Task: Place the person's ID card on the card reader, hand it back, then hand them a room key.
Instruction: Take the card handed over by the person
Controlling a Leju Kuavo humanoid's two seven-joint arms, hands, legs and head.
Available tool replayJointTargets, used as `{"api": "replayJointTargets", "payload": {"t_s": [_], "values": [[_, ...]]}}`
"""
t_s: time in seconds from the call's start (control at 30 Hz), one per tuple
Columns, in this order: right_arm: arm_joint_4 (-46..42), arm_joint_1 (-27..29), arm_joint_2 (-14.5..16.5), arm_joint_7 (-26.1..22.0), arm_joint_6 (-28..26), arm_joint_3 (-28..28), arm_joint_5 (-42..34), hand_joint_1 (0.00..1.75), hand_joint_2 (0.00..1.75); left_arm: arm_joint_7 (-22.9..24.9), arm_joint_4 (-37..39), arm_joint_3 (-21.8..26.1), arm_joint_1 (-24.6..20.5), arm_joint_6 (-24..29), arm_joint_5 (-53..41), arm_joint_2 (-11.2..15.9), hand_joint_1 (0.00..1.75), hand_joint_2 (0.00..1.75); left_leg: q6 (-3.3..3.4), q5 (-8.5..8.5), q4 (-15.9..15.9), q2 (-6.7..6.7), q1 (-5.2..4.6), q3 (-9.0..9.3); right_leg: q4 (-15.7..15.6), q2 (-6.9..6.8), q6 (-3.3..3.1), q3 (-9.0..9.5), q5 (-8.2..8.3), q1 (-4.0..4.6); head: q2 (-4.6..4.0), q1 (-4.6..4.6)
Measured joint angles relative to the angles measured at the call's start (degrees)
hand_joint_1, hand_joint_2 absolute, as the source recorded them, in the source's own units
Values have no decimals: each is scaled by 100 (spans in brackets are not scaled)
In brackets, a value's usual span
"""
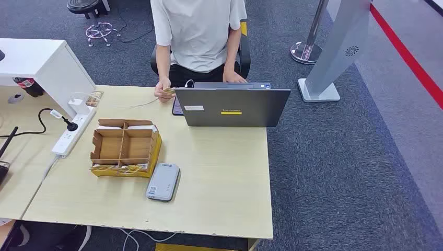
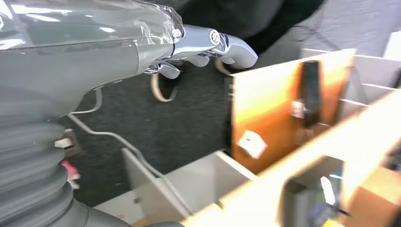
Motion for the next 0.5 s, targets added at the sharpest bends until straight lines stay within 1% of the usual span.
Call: {"api": "replayJointTargets", "payload": {"t_s": [0.07,0.23,0.33,0.4,0.43,0.47,0.5], "values": [[2,-8,4,-1,-2,-42,31,0,175,-55,-161,-80,58,96,28,-12,0,175,0,0,0,0,0,0,0,0,0,0,0,0,0,0],[10,-41,38,-1,-26,-226,180,0,175,-313,-927,-444,289,512,116,-52,0,175,0,0,0,0,0,0,0,0,0,0,0,0,0,0],[20,-50,56,3,-62,-270,281,0,175,-397,-1483,-567,335,585,-50,-51,0,175,-2,2,1,0,3,1,0,0,0,-4,0,3,0,-3],[36,-62,82,45,-113,-277,480,0,175,-480,-2225,-727,348,486,-604,-50,0,175,-3,4,5,-2,12,0,-1,-3,0,-8,0,14,0,-2],[46,-77,102,73,-142,-279,636,0,175,-542,-2666,-859,326,430,-1149,-49,0,175,-1,6,7,-6,13,0,-1,-8,0,-11,0,17,0,3],[62,-100,124,99,-168,-277,822,0,175,-607,-3103,-1046,277,470,-1962,-35,0,175,1,9,8,-9,11,0,-1,-12,0,-11,1,18,0,8],[82,-132,150,116,-187,-268,996,0,175,-654,-3455,-1302,212,670,-2897,15,0,175,3,12,8,-10,6,1,-1,-16,-2,-9,3,15,0,14]]}}
